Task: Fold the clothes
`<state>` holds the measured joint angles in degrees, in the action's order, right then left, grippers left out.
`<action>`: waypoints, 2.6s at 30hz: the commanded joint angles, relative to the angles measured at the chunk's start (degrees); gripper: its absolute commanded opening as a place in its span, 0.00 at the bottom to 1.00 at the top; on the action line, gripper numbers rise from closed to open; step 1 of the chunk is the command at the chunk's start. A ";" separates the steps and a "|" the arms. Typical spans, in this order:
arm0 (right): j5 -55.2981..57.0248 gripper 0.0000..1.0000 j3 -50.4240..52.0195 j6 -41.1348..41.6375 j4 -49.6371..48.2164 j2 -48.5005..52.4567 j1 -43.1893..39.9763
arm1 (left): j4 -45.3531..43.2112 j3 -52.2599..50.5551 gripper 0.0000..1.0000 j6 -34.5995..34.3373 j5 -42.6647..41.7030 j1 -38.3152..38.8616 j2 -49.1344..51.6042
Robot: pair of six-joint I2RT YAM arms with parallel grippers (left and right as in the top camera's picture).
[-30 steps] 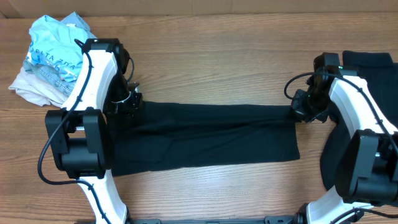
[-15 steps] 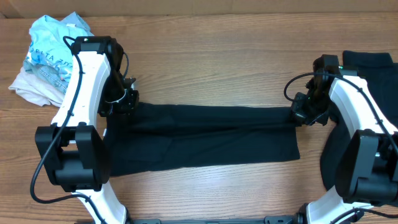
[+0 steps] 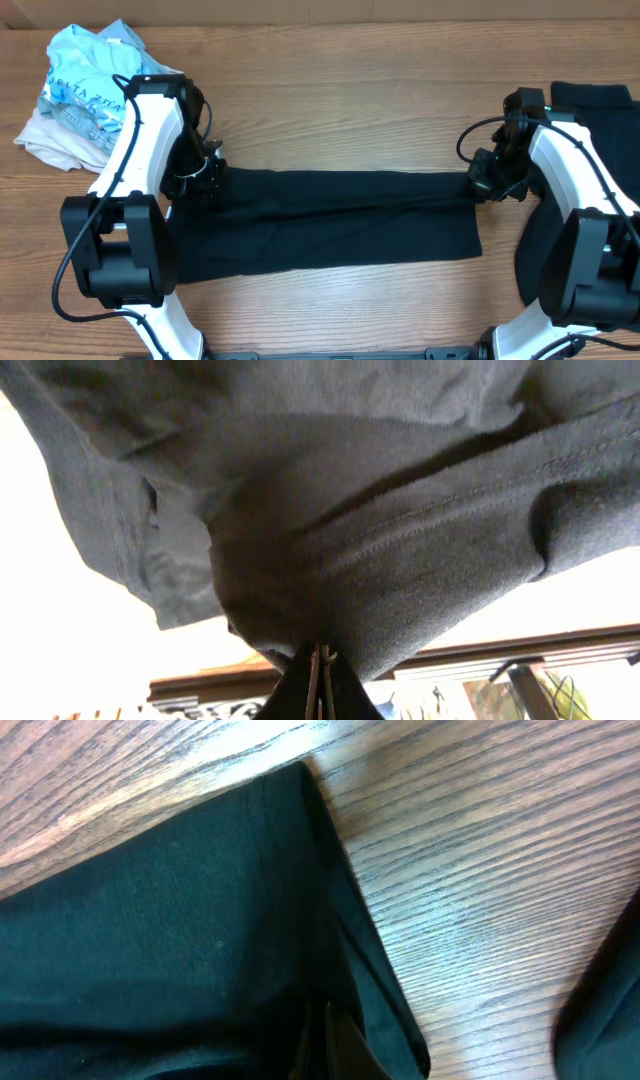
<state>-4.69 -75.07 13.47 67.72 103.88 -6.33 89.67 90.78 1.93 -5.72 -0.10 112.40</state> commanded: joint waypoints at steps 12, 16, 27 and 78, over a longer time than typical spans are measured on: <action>-0.04 0.06 -1.81 -0.02 3.72 0.07 0.11 | -4.46 -0.31 0.04 -0.48 2.08 -0.35 -0.90; 0.00 0.12 -1.81 -0.04 4.98 0.07 0.11 | -3.78 -0.31 0.04 -0.46 2.08 -0.35 -0.90; 2.05 0.51 -1.81 -0.02 3.93 0.07 0.11 | -1.84 -0.31 0.04 -0.42 2.08 -0.35 -0.90; -0.94 0.04 6.75 -3.21 -23.61 0.70 0.15 | -3.08 -0.31 0.04 -0.42 2.08 -0.31 -0.90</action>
<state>-7.68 -66.96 10.46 45.52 104.25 -6.33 86.87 90.67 1.89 -4.01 -0.10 112.40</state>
